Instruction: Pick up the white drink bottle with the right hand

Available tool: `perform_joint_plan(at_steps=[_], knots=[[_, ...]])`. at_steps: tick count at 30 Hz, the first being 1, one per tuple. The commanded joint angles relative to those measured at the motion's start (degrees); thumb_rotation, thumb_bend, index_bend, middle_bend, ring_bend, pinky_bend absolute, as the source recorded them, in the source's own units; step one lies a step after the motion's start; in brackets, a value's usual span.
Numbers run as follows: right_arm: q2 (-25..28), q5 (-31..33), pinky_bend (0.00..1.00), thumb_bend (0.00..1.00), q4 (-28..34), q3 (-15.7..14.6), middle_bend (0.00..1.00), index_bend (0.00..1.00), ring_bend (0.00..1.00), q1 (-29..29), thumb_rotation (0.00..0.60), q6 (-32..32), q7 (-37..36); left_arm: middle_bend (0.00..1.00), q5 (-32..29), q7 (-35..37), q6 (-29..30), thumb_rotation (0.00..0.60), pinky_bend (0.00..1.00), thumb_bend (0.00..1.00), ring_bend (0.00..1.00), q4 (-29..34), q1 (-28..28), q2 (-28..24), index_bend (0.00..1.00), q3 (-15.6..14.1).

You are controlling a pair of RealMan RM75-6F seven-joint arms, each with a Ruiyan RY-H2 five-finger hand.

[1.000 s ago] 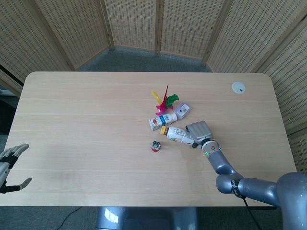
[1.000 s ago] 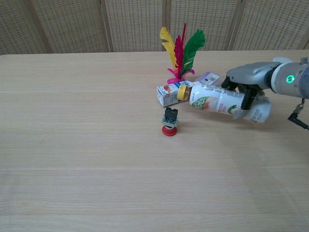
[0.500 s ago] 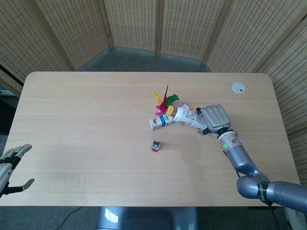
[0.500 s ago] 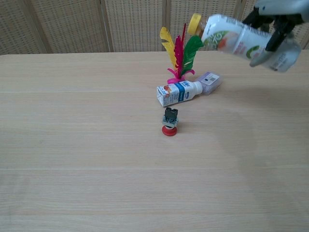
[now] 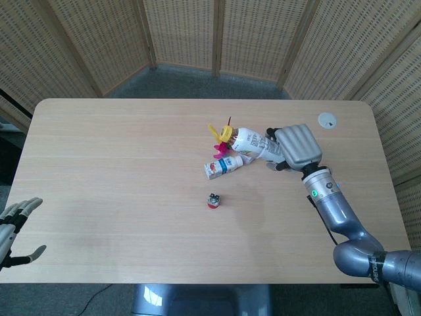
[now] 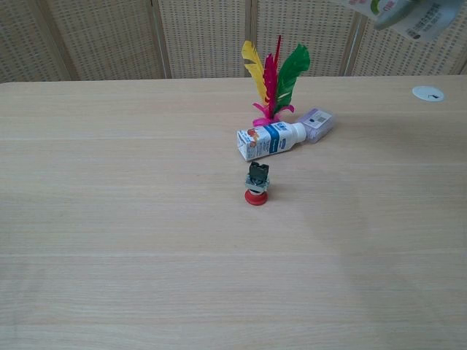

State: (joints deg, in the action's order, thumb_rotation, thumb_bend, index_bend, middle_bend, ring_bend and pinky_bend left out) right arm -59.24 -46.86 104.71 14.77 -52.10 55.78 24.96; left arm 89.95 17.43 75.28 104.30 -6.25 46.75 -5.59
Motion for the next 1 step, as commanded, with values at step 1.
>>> perform_joint_plan(at_steps=[1], knots=[[0.32, 0.59, 0.76, 0.19, 0.34, -0.17, 1.0, 0.89, 0.97, 0.16, 0.6, 0.26, 0.31, 0.0, -0.07, -0.02, -0.25, 0.6, 0.0, 0.33, 0.0, -0.04, -0.19, 0.08, 0.0, 0.11]])
